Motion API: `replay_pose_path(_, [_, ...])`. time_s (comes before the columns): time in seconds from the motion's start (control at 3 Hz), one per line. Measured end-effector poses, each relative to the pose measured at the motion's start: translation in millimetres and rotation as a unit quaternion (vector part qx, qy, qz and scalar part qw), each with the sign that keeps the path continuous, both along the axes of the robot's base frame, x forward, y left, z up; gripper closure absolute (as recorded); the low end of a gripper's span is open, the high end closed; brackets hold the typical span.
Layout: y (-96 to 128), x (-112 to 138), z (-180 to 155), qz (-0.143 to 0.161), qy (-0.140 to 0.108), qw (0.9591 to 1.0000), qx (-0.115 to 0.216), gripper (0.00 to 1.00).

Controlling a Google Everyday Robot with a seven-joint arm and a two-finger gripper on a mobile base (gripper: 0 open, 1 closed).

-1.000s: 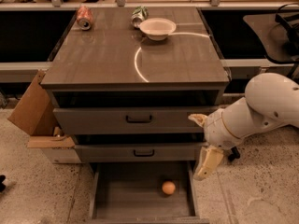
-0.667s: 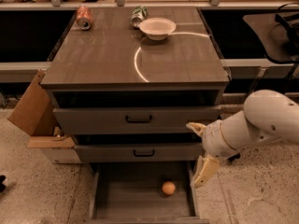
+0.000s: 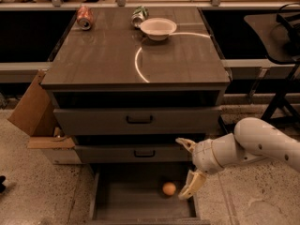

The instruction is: Pick orange from bottom drawer and place on counter

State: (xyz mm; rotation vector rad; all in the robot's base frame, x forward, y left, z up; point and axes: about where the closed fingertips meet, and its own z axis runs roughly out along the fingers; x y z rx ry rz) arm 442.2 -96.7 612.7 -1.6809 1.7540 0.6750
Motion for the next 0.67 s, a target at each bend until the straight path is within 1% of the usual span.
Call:
replay_pose_path(0.33, [0.0, 0.0, 0.0, 0.000, 0.000, 1.0000, 0.000, 0.00])
replay_pose_path(0.67, [0.6, 3.4, -33.2, -0.001, 0.006, 0.9999, -0.012, 0.00])
